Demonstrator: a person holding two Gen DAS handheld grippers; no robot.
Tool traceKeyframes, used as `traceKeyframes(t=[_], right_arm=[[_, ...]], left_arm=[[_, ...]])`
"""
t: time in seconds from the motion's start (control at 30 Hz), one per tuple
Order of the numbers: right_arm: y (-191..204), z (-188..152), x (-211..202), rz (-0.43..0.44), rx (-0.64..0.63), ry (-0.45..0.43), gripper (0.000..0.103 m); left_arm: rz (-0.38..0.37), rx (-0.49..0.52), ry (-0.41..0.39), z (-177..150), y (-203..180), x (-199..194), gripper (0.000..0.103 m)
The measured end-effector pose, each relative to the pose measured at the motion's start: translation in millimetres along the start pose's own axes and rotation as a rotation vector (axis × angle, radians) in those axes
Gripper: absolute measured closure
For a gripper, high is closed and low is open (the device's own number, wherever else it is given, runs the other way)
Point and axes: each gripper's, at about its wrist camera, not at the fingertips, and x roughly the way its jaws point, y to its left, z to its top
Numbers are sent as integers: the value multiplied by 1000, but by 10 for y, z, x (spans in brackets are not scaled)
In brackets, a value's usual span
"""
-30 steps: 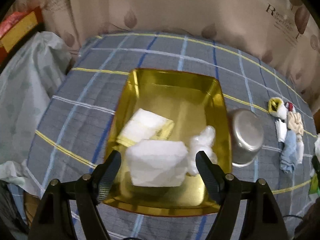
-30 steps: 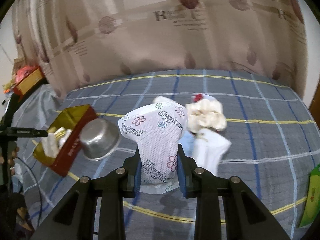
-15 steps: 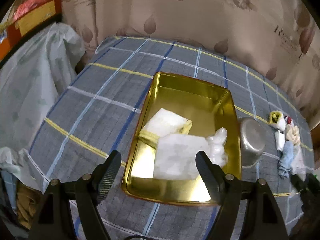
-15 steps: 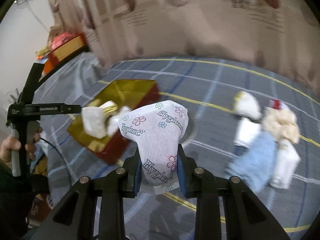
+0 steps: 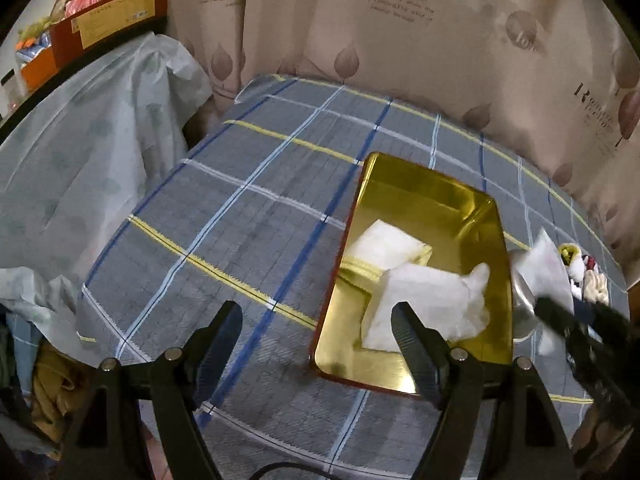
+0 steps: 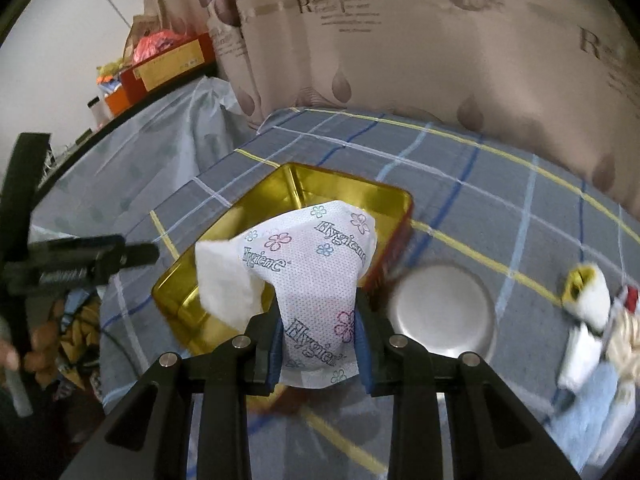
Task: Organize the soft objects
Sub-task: 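Carry the Hygiene bag with the right gripper over the gold tray, then open the right gripper to drop the Hygiene bag into the tray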
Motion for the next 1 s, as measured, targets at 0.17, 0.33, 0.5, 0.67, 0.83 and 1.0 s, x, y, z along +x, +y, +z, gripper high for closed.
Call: traceKeyframes(t=[0.17,0.33,0.5,0.67,0.83,1.0], right_arm=[[98,231,324,-27,-32,21,74],[115,384,646,-37,-38,57,74],[110,487,898,-42,-35,84,73],[80,551,1128,-56,-36,116,73],[84,563,1228,-66,-48,126,63],[100,550,1165,-58,-49,104,47]], left_arm=[[21,-2,21,-31,47,51,24],[28,-12,-13,-33,103,38,24],[12,-18,-25,-51,124,57,24],[8,-7,3,-65,112,119,24],[93,-17,22,-36,150,157,24],[85,-27,28,-35,173,164,24]])
